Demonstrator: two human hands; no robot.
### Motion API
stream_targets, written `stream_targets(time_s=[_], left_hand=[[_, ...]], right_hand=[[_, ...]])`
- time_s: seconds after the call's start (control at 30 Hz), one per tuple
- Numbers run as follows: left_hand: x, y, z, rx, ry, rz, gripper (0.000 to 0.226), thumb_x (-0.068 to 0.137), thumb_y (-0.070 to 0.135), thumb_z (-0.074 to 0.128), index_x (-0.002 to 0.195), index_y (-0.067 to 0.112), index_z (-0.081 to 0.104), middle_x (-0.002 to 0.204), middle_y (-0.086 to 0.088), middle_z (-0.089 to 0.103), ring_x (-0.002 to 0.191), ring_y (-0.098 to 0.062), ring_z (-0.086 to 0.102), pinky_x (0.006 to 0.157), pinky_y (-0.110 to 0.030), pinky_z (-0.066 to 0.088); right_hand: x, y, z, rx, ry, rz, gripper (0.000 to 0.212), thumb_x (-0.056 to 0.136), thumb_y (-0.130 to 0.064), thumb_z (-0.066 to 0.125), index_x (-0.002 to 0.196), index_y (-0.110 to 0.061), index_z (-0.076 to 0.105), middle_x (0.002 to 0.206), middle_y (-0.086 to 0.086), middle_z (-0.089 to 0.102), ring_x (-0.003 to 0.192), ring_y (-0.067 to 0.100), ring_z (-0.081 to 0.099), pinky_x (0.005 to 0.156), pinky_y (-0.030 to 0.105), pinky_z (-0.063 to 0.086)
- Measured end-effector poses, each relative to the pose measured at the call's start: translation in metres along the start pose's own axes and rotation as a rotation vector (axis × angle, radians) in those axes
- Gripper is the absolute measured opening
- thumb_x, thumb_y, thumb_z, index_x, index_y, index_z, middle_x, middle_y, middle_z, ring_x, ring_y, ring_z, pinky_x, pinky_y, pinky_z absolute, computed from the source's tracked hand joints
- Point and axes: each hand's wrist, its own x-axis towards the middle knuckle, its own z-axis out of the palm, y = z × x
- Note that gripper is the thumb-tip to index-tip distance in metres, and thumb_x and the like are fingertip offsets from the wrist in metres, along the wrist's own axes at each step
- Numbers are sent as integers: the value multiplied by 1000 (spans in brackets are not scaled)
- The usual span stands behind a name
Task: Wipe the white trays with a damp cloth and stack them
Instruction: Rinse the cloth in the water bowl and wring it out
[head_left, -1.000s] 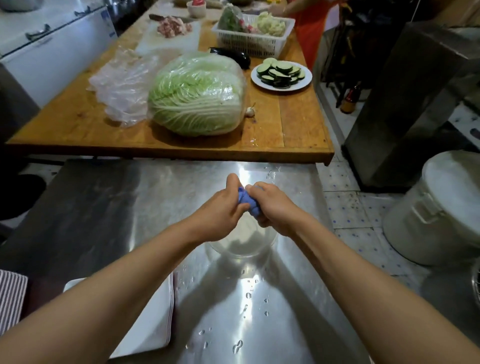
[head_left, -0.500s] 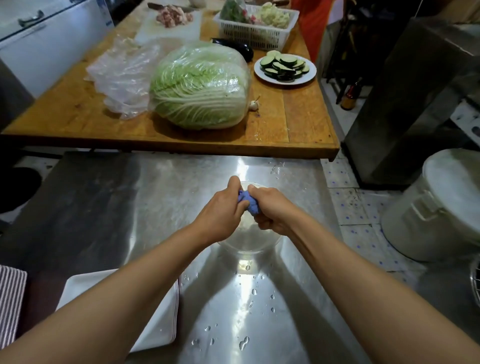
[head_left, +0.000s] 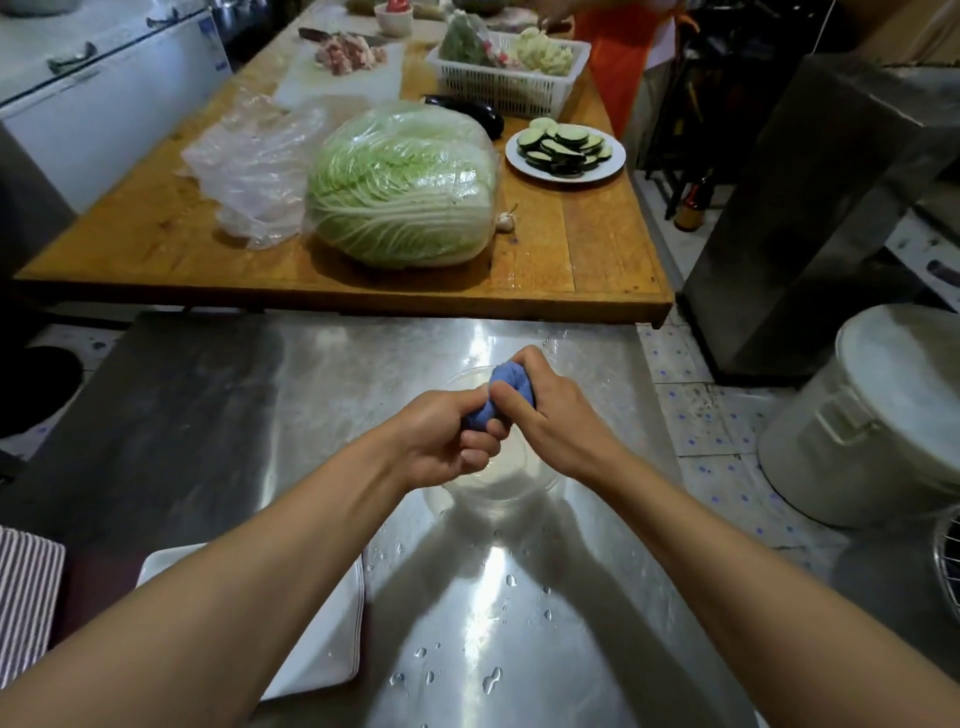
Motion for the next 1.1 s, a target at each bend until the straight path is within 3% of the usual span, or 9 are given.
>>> stream_targets(time_s=[0.07,0.17,0.33,0.4,0.57,0.87,1.0,1.1], left_hand=[[0,-3,4,163,79,85,30,101,16,31,81,8,52,62,-3,45,43,-6,35,39,-15,31],[-3,-4,5,345,82,171,19,100,10,36,90,5,51,69,-3,44,51,-8,43,48,-18,41],[2,-2,2,1456,373,400,12,97,24,45,99,12,46,82,1,49,69,-14,45,58,-27,33],[6,-9,-1,1665,429,509,15,98,28,45,104,15,49,90,0,54,77,-20,50,61,-30,32],[15,-13,-9,1781,551,676,14,98,30,44,101,16,46,81,-6,58,62,-23,41,53,-31,22],[31,-6,-16,2138,570,620,25,98,31,39,109,10,49,93,-9,66,78,-33,60,45,-30,11],[33,-7,-20,2076,608,657,23,99,34,39,103,14,48,92,-6,65,77,-31,60,47,-32,15],[33,-8,-22,1873,560,618,20,97,36,42,95,17,41,96,-7,58,80,-31,55,58,-33,27]], right_hand=[[5,-3,3,20,24,94,33,92,-48,47,85,-16,47,73,3,58,68,17,54,61,31,43],[13,-5,1,123,12,209,27,94,-37,48,79,-15,49,64,-1,53,53,9,46,50,26,36],[20,-5,-1,193,-64,328,24,97,-26,44,75,-16,51,63,4,47,50,15,37,41,22,27],[23,-6,1,186,-86,409,29,97,-25,42,69,-15,46,60,7,44,49,18,32,40,20,24],[32,-8,6,297,-113,566,29,95,-17,39,67,-11,40,55,11,42,42,15,25,40,16,19],[39,-2,20,406,-53,759,20,84,-5,38,65,-11,40,54,8,34,43,14,20,50,23,14],[39,2,22,425,-12,689,29,94,-18,40,66,-11,43,54,9,39,42,16,27,46,21,19],[37,0,16,500,-104,679,37,99,-32,35,68,-12,42,52,5,38,45,14,26,45,19,21]])
